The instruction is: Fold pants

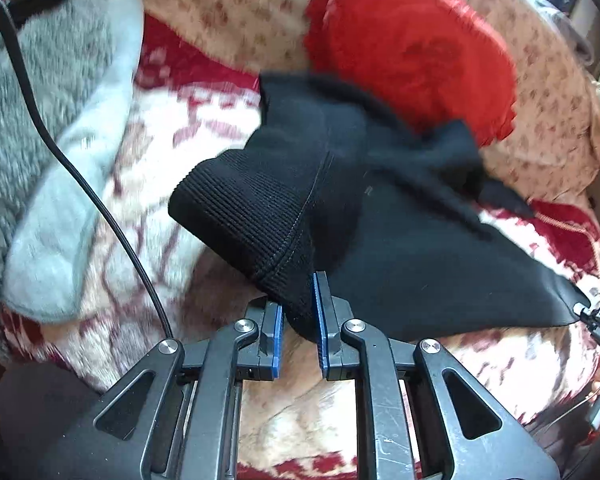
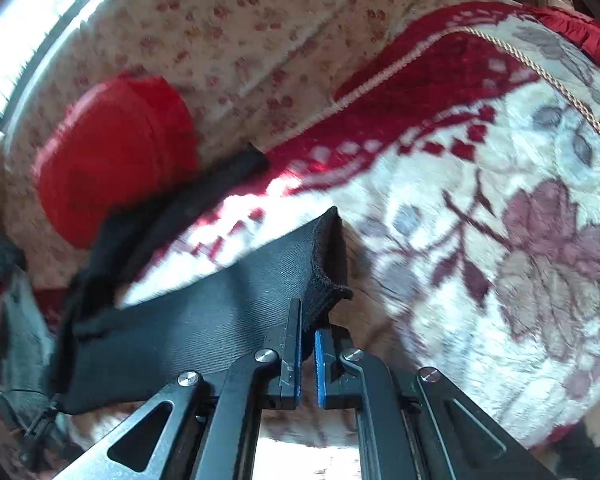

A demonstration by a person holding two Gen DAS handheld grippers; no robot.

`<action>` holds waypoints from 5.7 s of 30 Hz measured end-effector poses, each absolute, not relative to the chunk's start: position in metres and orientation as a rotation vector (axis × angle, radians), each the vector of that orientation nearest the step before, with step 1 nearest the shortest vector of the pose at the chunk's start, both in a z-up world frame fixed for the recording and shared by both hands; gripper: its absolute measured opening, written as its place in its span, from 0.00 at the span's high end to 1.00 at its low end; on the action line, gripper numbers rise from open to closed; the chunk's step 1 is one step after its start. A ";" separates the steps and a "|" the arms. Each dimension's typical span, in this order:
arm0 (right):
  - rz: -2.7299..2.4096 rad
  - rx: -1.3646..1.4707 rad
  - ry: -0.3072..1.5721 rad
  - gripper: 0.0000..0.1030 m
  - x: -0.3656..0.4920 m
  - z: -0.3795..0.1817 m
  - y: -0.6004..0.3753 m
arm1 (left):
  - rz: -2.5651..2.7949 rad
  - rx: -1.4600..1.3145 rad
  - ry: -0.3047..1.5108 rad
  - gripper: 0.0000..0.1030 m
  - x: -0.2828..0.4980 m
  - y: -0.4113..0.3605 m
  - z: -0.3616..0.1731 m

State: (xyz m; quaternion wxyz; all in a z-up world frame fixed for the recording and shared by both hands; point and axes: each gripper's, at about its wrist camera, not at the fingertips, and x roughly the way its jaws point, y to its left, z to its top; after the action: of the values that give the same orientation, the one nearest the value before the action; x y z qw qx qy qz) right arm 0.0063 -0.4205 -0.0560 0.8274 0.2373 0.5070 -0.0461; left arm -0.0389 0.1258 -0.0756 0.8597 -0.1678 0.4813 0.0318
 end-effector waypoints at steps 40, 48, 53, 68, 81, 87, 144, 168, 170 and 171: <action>0.580 0.136 1.121 0.92 0.115 -0.080 -0.112 | 0.074 -0.224 0.982 0.70 0.031 0.109 -0.070; 0.665 0.121 1.089 0.86 0.121 -0.060 -0.106 | 0.077 -0.182 0.960 0.70 0.033 0.106 -0.063; 0.725 0.062 0.986 0.54 0.147 -0.029 -0.079 | 0.090 -0.203 0.934 0.70 0.028 0.115 -0.056; 0.776 -0.301 1.154 0.55 0.296 -0.091 0.040 | 0.123 -0.330 0.956 0.48 0.037 0.150 -0.076; 0.789 -0.171 0.841 0.96 0.192 0.008 -0.024 | 0.169 -0.284 0.919 0.48 0.020 0.148 -0.054; 0.831 -0.084 0.797 0.99 0.107 0.032 -0.049 | 0.226 -0.283 0.853 0.48 -0.022 0.174 -0.024; 0.930 0.064 1.087 0.91 0.027 -0.073 -0.002 | 0.184 -0.283 0.830 0.40 -0.041 0.161 0.006; 0.060 0.739 0.942 0.80 0.073 -0.099 -0.364 | 0.162 -0.161 0.982 0.33 0.010 0.106 -0.061; 0.050 0.739 0.931 0.90 0.074 -0.094 -0.371 | 0.158 -0.166 0.983 0.33 0.009 0.107 -0.059; 0.054 0.742 0.919 0.91 0.071 -0.092 -0.372 | 0.155 -0.172 0.983 0.33 0.008 0.108 -0.057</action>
State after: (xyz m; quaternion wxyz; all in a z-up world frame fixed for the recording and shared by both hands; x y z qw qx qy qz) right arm 0.0712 -0.3716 -0.0917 0.8302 0.3499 0.4332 0.0255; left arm 0.0080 0.1076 -0.0574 0.8753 -0.0824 0.4707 0.0744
